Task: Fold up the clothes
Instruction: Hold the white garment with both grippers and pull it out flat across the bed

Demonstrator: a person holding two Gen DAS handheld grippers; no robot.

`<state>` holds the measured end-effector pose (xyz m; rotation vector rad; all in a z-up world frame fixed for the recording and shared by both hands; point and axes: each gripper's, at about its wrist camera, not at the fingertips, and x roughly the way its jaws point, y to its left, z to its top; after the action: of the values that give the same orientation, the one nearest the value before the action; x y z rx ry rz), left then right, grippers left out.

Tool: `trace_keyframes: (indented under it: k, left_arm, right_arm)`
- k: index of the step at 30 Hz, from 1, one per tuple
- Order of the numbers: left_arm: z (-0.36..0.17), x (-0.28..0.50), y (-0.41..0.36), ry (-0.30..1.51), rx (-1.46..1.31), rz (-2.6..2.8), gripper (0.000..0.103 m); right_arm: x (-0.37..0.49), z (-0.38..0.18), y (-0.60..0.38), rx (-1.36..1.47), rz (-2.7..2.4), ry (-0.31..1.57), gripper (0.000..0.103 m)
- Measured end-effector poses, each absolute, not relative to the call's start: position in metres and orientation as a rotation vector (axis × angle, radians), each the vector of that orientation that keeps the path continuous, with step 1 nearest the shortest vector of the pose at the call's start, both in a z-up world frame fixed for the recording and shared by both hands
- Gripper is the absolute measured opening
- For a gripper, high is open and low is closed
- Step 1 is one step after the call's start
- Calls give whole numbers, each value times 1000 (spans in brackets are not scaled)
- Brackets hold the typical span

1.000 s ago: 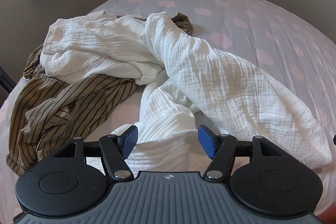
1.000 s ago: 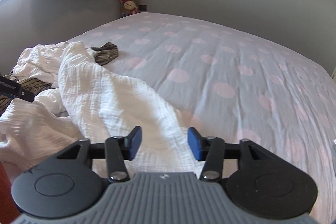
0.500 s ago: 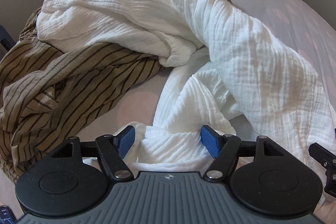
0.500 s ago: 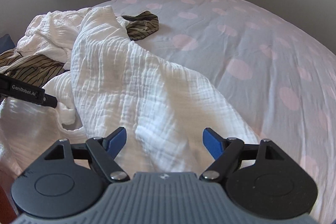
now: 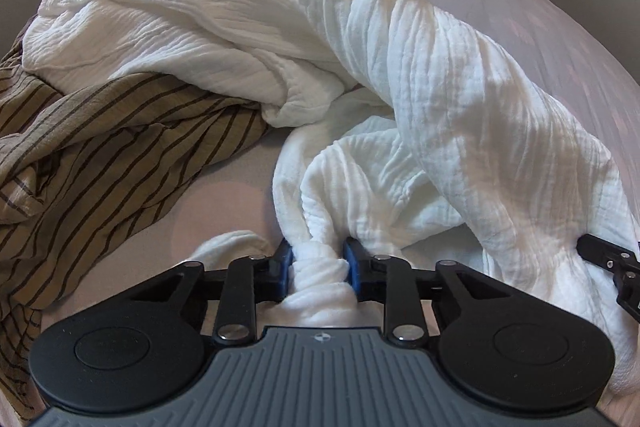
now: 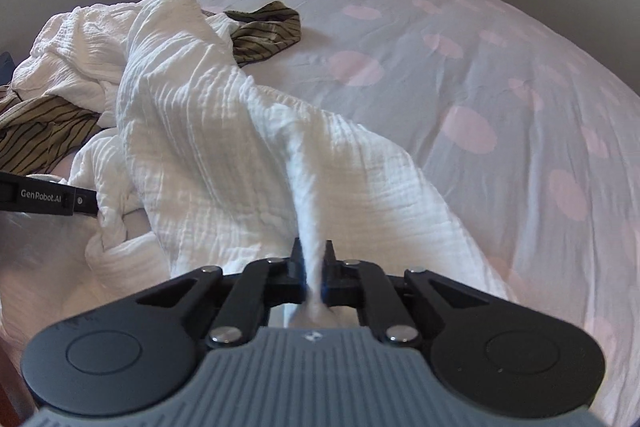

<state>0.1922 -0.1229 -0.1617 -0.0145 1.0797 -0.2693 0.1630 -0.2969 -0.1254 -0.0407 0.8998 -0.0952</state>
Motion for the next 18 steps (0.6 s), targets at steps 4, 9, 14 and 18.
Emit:
trace_keyframes:
  k: [4, 9, 14, 18]
  left_arm:
    - [-155, 179, -138, 1092, -39, -394, 20]
    - [-140, 149, -168, 1091, -32, -527, 19]
    - [-119, 111, -200, 1088, -11, -627, 19]
    - [-115, 86, -223, 1097, 43, -689, 19]
  right_arm:
    - [125, -114, -315, -27, -156, 896, 5]
    - [60, -97, -340, -9, -230, 905, 5]
    - [-4, -84, -352, 31, -256, 952, 5]
    - [-47, -74, -347, 51, -238, 981, 5]
